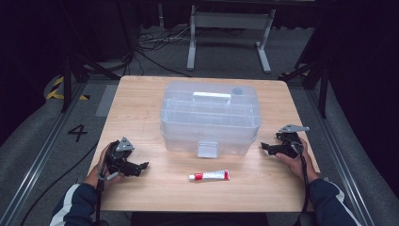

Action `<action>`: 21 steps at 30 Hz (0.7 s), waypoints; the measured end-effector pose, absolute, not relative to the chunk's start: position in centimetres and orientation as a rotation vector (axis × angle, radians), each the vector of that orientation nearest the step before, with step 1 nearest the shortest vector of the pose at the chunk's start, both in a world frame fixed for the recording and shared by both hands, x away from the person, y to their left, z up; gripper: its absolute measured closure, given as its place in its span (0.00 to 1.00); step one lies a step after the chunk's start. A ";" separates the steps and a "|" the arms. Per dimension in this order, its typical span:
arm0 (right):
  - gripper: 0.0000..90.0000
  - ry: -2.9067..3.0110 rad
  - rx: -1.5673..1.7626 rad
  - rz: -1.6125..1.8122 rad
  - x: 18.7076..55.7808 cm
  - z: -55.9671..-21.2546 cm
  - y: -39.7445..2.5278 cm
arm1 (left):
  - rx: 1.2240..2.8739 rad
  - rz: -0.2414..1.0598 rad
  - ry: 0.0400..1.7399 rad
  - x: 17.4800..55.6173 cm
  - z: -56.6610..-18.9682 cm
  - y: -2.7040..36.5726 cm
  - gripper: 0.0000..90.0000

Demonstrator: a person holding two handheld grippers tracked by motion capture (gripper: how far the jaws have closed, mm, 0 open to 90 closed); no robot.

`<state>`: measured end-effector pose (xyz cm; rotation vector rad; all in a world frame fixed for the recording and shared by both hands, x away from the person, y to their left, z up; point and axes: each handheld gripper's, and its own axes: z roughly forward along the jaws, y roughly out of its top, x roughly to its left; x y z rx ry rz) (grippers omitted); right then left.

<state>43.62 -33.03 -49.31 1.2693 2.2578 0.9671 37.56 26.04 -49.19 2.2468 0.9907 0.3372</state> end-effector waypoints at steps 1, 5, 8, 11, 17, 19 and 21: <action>0.15 2.257 1.271 0.968 43.6 -49.3 -33.0 | 2.251 0.337 0.985 37.6 -49.2 26.1 0.00; 0.15 2.252 1.278 0.967 43.6 -49.3 -33.0 | 2.257 0.327 0.972 37.7 -49.2 26.1 0.00; 0.15 2.253 1.276 0.964 43.6 -49.3 -33.0 | 2.257 0.325 0.975 37.7 -49.2 26.1 0.00; 0.15 2.256 1.269 0.966 43.6 -49.3 -33.1 | 2.257 0.327 0.973 37.7 -49.2 26.1 0.00; 0.14 2.273 1.255 0.966 43.7 -49.3 -33.3 | 2.257 0.327 0.972 37.7 -49.2 26.1 0.00; 0.17 2.280 1.259 0.957 43.6 -49.2 -33.4 | 2.256 0.329 0.973 37.7 -49.2 26.1 0.00; 0.19 2.297 1.249 0.953 43.5 -49.0 -33.4 | 2.256 0.328 0.973 37.7 -49.2 26.1 0.00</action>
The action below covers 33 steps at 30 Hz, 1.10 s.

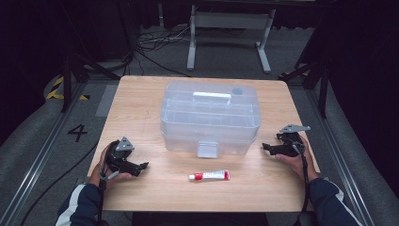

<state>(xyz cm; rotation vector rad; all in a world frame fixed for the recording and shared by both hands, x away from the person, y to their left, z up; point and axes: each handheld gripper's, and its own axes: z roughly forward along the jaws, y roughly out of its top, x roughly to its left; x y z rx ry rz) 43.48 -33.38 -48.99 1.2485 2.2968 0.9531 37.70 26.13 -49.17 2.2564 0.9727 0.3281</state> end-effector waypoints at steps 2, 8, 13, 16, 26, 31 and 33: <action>0.19 2.309 1.239 0.953 43.4 -48.9 -33.3 | 2.256 0.329 0.973 37.7 -49.2 26.1 0.00; 0.20 2.298 1.202 1.002 42.8 -47.9 -33.5 | 2.256 0.329 0.974 37.7 -49.2 26.1 0.00; 0.21 2.281 1.159 1.023 42.1 -46.8 -33.6 | 2.258 0.336 0.971 37.7 -49.2 26.1 0.00; 0.21 2.279 1.130 1.037 41.8 -46.0 -33.6 | 2.258 0.336 0.973 37.7 -49.2 26.1 0.00; 0.22 2.263 1.066 1.062 41.0 -44.4 -33.6 | 2.258 0.336 0.973 37.7 -49.2 26.1 0.00; 0.24 2.259 1.059 1.061 40.8 -43.9 -33.6 | 2.259 0.337 0.973 37.7 -49.1 26.1 0.00; 0.25 2.255 1.054 1.061 40.7 -43.6 -33.7 | 2.257 0.335 0.976 37.7 -49.2 26.1 0.00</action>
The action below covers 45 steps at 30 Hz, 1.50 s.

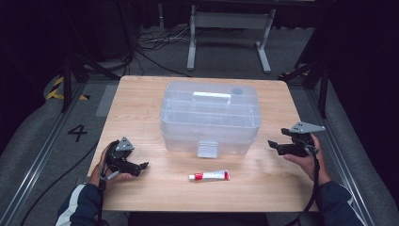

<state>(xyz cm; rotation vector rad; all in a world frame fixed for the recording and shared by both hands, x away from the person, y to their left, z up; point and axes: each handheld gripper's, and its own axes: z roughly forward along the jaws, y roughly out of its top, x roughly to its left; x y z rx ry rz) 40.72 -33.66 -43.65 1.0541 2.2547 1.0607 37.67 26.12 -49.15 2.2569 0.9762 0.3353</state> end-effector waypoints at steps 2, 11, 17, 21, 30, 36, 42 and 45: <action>0.27 2.241 1.049 1.065 40.6 -43.2 -33.8 | 2.256 0.334 0.979 37.6 -49.2 26.1 0.00; 0.29 2.215 1.000 1.102 40.0 -41.3 -33.6 | 2.252 0.335 0.983 37.6 -49.2 26.1 0.01; 0.30 2.202 0.946 1.128 39.5 -39.7 -33.1 | 2.247 0.333 0.990 37.5 -49.2 26.1 0.01; 0.31 2.205 0.917 1.125 39.4 -38.7 -32.7 | 2.249 0.334 0.989 37.6 -49.2 26.1 0.01; 0.31 2.191 0.838 1.167 39.9 -35.4 -30.9 | 2.247 0.334 0.993 37.5 -49.2 26.1 0.01; 0.32 2.156 0.792 1.171 40.9 -32.6 -29.1 | 2.247 0.335 0.993 37.5 -49.2 26.1 0.01; 0.33 2.193 0.749 1.199 42.3 -31.3 -26.9 | 2.247 0.335 0.993 37.5 -49.2 26.1 0.01; 0.33 2.242 0.725 1.181 43.5 -30.9 -25.2 | 2.248 0.336 0.993 37.5 -49.2 26.1 0.01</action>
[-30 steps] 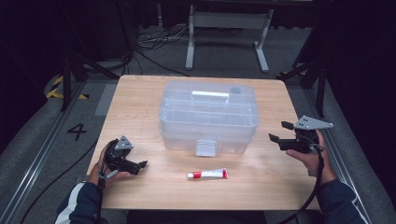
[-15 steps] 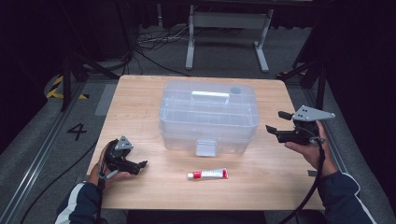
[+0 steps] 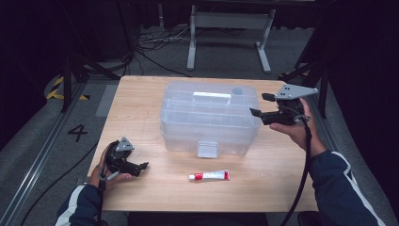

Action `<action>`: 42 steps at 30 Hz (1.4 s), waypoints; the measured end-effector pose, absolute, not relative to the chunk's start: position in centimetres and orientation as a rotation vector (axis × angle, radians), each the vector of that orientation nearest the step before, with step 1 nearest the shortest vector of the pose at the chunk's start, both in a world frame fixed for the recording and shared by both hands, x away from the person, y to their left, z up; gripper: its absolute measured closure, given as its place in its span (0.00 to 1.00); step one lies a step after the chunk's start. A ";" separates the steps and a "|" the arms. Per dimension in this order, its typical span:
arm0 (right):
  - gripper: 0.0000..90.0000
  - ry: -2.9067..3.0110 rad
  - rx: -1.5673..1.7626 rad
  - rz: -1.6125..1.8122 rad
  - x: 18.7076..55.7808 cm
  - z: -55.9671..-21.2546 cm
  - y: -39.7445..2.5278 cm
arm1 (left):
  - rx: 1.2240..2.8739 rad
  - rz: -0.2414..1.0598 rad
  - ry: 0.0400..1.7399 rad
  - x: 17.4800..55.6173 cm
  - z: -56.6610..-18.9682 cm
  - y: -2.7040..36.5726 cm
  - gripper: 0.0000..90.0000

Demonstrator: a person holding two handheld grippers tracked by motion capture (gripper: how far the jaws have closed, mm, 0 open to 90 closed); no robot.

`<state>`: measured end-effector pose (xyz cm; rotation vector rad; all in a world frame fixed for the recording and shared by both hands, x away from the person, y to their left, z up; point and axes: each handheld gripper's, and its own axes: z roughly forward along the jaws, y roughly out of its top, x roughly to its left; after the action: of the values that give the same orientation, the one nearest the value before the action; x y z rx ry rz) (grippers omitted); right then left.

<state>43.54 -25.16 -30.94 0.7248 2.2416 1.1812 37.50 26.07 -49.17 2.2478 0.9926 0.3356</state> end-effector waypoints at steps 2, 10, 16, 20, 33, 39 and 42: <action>0.34 2.259 0.721 1.177 44.1 -30.9 -24.6 | 2.247 0.340 0.994 37.5 -49.2 26.1 0.01; 0.41 2.336 0.693 1.188 46.2 -31.1 -22.8 | 2.246 0.340 0.996 37.5 -49.2 26.1 0.01; 0.43 2.383 0.647 1.165 46.8 -31.1 -21.1 | 2.246 0.340 0.996 37.5 -49.2 26.1 0.01; 0.45 2.403 0.636 1.143 47.1 -31.1 -20.4 | 2.246 0.340 0.996 37.5 -49.2 26.1 0.01; 0.54 2.469 0.598 1.098 48.2 -31.3 -18.1 | 2.242 0.341 0.995 37.4 -49.2 26.1 0.01; 0.68 2.468 0.598 1.083 48.4 -31.2 -17.3 | 2.242 0.341 0.996 37.4 -49.2 26.1 0.01; 0.74 2.467 0.608 1.073 48.6 -31.0 -17.0 | 2.242 0.341 0.996 37.4 -49.2 26.1 0.01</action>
<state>48.60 -17.01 -31.04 0.6076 2.4669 1.0732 37.43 26.10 -49.17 2.2420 0.9961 0.3407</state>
